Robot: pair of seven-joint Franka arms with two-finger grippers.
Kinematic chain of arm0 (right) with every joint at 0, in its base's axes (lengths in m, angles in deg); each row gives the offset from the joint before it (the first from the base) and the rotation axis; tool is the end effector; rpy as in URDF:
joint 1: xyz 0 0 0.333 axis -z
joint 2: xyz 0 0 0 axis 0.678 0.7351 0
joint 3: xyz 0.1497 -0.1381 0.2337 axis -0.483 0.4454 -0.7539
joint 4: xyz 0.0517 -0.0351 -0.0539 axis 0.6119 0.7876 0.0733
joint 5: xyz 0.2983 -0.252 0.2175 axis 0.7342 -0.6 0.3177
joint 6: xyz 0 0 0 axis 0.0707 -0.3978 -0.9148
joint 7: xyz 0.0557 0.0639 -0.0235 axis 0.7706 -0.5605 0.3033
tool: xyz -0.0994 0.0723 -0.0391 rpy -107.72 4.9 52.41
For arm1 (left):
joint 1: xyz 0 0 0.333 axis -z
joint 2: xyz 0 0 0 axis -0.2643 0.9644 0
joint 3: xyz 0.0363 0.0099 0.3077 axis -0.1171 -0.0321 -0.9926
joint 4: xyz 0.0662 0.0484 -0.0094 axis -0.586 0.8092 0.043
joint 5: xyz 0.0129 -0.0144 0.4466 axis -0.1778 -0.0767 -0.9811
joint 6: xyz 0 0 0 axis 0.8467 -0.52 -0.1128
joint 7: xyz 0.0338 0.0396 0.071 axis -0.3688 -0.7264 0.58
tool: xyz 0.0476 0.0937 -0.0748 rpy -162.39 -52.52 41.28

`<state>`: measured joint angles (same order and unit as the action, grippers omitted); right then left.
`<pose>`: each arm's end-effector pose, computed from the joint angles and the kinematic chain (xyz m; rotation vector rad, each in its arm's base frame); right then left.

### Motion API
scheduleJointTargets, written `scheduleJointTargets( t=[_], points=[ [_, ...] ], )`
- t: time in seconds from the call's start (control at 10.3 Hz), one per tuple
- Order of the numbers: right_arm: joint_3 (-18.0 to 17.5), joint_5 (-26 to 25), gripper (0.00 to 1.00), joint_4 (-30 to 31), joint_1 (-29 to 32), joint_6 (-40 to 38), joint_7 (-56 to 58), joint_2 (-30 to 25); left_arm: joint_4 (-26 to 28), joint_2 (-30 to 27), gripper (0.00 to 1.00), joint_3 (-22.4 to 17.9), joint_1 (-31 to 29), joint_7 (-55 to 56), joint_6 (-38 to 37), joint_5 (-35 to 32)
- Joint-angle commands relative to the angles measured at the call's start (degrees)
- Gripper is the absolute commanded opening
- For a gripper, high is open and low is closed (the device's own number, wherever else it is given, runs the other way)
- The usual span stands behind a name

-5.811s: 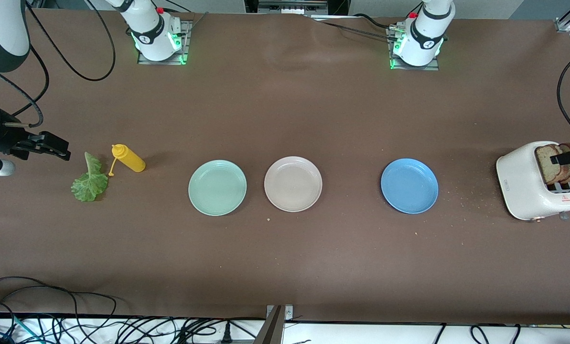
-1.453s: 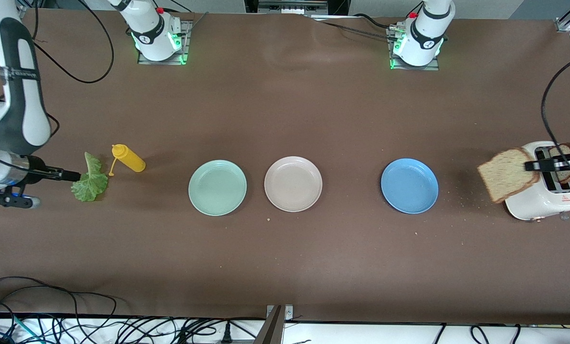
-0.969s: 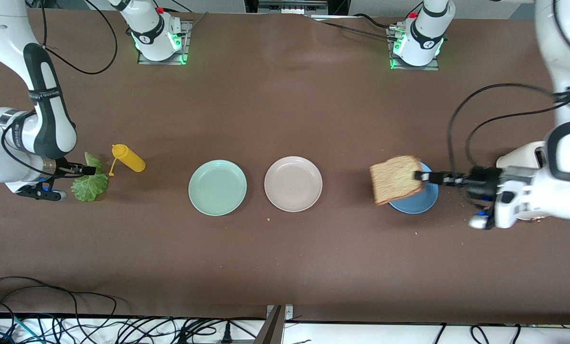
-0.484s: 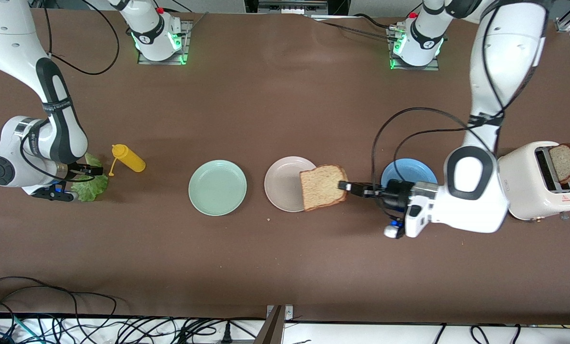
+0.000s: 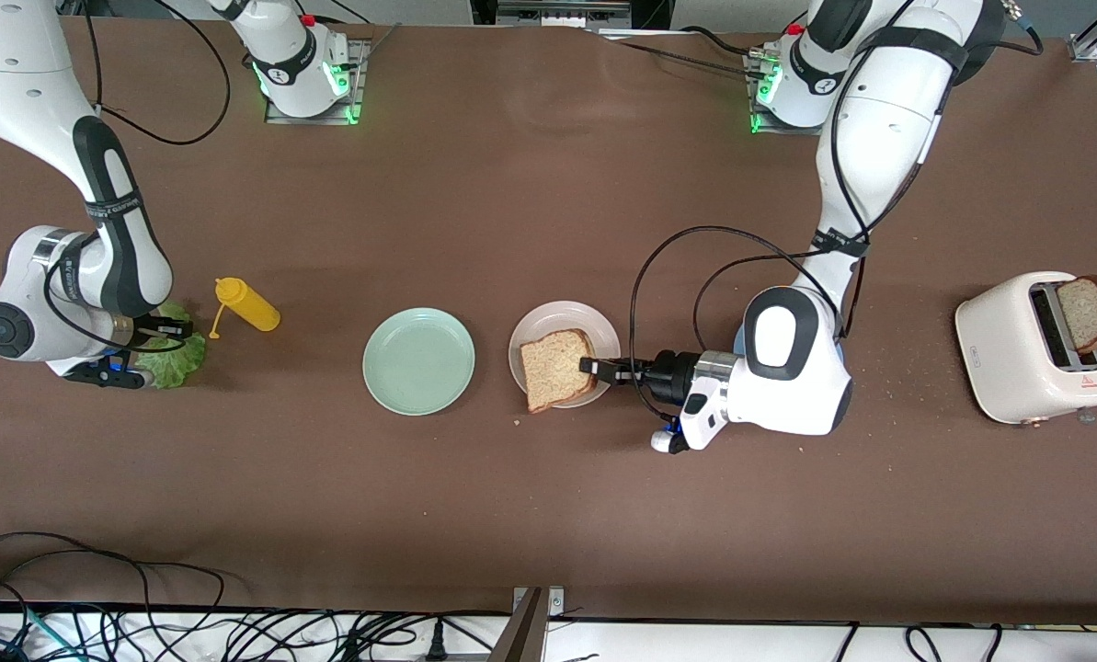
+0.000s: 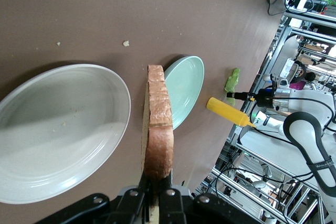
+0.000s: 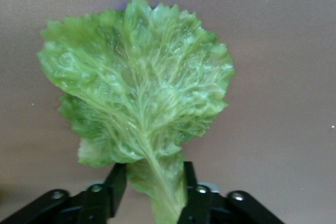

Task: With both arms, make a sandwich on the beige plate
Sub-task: 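Carry the bread to the beige plate while the right gripper grasps lettuce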

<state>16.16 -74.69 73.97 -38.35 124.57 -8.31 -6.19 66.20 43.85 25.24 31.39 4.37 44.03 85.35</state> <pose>0.6186 -0.1622 0.1164 2.9823 -0.1965 -0.4940 0.7190 -0.3453 0.2111 2.0967 0.1603 -0.4575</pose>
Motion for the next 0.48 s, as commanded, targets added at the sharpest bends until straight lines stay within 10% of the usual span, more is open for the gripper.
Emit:
scheduleJointTargets(
  t=[0.0,0.39],
  points=[
    [-0.35,-0.53,0.09,0.26,0.41,0.08,0.96,-0.69,-0.87,1.56,0.00,-0.82,1.25,-1.63,1.89,2.42],
    [-0.44,-0.62,0.00,-0.44,0.41,-2.19,2.10,-4.27,0.97,1.74,0.00,-0.91,2.75,-1.82,2.08,1.90]
  ],
)
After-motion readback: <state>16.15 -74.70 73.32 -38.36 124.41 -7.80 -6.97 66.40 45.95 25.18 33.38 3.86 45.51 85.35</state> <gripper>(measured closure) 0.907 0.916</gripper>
